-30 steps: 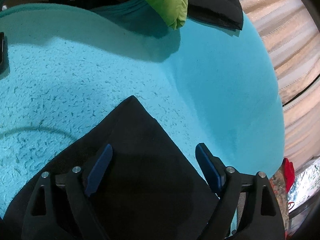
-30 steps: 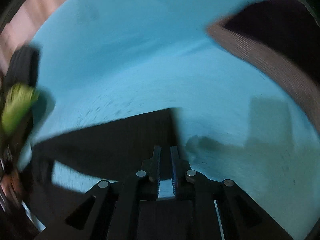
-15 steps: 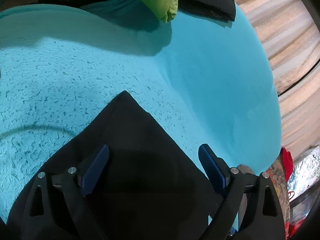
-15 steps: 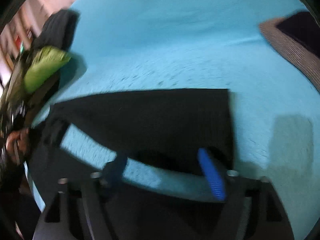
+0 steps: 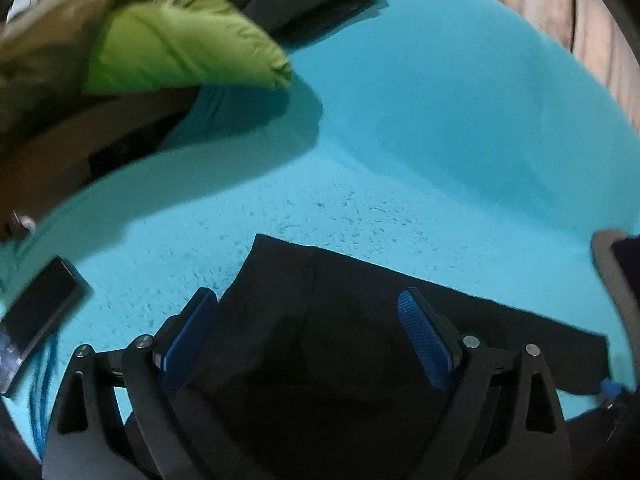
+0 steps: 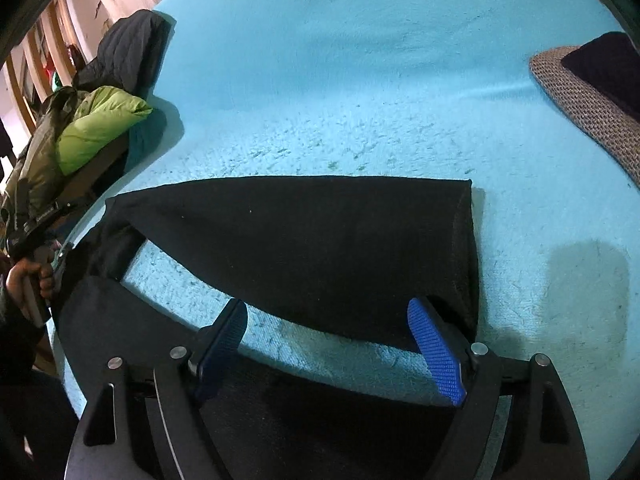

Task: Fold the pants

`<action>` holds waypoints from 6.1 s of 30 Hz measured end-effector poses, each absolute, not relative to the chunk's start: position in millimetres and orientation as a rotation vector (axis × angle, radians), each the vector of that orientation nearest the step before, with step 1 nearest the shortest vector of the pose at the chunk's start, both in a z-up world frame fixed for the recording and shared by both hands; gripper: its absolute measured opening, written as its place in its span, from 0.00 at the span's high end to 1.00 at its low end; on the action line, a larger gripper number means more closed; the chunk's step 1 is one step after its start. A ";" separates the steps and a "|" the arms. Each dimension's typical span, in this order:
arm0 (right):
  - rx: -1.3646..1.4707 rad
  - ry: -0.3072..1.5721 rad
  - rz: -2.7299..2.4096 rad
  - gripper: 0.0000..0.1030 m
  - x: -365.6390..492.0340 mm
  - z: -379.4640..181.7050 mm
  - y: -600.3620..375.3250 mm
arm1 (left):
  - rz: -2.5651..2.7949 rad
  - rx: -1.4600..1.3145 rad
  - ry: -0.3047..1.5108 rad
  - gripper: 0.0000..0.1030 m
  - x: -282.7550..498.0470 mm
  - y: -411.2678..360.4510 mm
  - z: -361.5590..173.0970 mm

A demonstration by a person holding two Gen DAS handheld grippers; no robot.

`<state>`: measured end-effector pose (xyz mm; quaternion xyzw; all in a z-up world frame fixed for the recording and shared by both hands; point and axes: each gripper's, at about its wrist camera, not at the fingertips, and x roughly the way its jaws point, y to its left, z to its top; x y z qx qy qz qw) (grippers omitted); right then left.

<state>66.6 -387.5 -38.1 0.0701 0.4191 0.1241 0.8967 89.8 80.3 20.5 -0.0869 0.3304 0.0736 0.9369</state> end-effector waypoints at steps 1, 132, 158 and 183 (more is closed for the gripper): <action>0.131 0.871 0.252 0.18 70.6 -39.9 -384.3 | 0.152 -0.160 0.680 0.11 88.5 76.6 20.4; 0.056 0.803 0.405 0.94 -13.5 10.6 -453.6 | -0.135 0.008 0.793 0.93 6.9 163.5 -4.9; 0.280 0.666 0.389 0.59 -84.7 20.7 -441.4 | -0.196 -1.256 0.745 0.35 8.3 208.8 -51.0; 0.986 0.637 0.385 0.44 -86.1 -1.5 -517.1 | 0.016 -1.084 0.802 0.93 11.2 191.9 -47.5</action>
